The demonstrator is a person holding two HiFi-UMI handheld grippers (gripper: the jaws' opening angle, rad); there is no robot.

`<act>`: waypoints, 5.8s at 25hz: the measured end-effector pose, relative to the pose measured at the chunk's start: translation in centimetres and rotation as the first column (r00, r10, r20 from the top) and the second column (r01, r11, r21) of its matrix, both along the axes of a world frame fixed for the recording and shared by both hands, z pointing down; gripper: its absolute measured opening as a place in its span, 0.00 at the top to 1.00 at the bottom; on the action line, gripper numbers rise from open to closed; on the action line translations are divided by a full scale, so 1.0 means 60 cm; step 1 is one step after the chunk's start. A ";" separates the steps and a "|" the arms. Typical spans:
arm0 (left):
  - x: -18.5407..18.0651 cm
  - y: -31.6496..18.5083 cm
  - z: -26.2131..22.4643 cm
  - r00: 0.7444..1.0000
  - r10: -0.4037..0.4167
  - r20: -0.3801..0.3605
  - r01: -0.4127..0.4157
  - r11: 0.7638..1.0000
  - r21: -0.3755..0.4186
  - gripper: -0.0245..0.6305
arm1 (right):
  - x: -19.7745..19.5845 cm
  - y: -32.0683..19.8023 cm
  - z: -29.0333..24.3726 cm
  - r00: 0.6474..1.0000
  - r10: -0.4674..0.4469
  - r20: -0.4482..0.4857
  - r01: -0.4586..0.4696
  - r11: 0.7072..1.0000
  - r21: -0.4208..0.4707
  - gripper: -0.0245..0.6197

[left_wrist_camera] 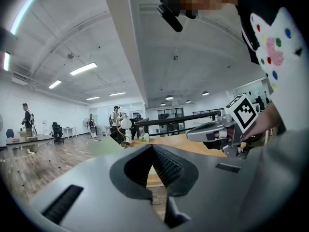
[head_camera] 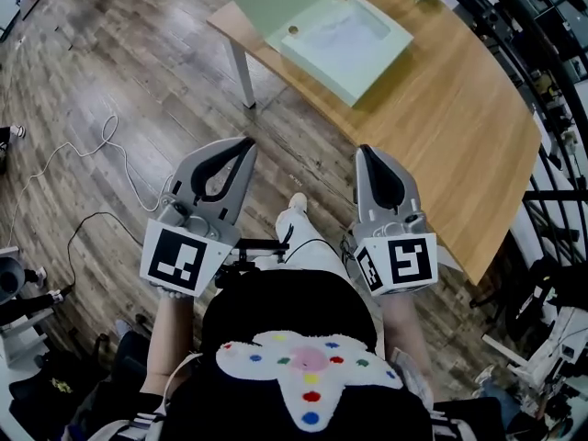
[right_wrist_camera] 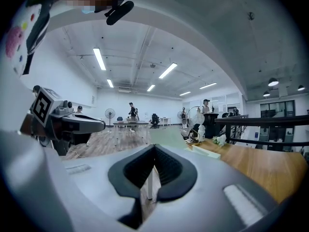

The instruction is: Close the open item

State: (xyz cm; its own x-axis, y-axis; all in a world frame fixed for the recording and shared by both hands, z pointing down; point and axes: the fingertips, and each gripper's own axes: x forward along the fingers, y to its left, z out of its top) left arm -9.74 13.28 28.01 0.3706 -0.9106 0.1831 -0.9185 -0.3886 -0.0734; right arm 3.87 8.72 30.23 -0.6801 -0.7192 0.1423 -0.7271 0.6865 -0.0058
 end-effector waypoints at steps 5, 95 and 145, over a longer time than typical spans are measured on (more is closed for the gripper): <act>-0.004 -0.068 -0.002 1.000 -0.022 0.003 0.022 1.000 -0.011 0.95 | -0.006 -0.073 -0.002 1.000 -0.021 -0.008 0.021 1.000 -0.008 0.95; -0.338 -0.630 0.303 0.916 -0.293 -0.275 0.169 0.902 -0.398 0.64 | -0.090 -0.451 0.060 0.985 0.148 -0.090 -0.159 0.979 -0.126 0.95; -0.115 -0.563 0.177 0.963 0.164 0.215 -0.128 0.977 -0.169 0.94 | 0.045 -0.386 0.334 0.930 0.336 -0.151 -0.367 0.798 -0.479 0.65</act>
State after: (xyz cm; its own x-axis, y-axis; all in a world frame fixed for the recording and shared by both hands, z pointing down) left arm -16.65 -20.48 38.61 0.4303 -0.8045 0.4094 -0.8170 -0.5399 -0.2022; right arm 6.58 -14.44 50.29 -0.3744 -0.7312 0.5702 -0.9273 0.3001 -0.2239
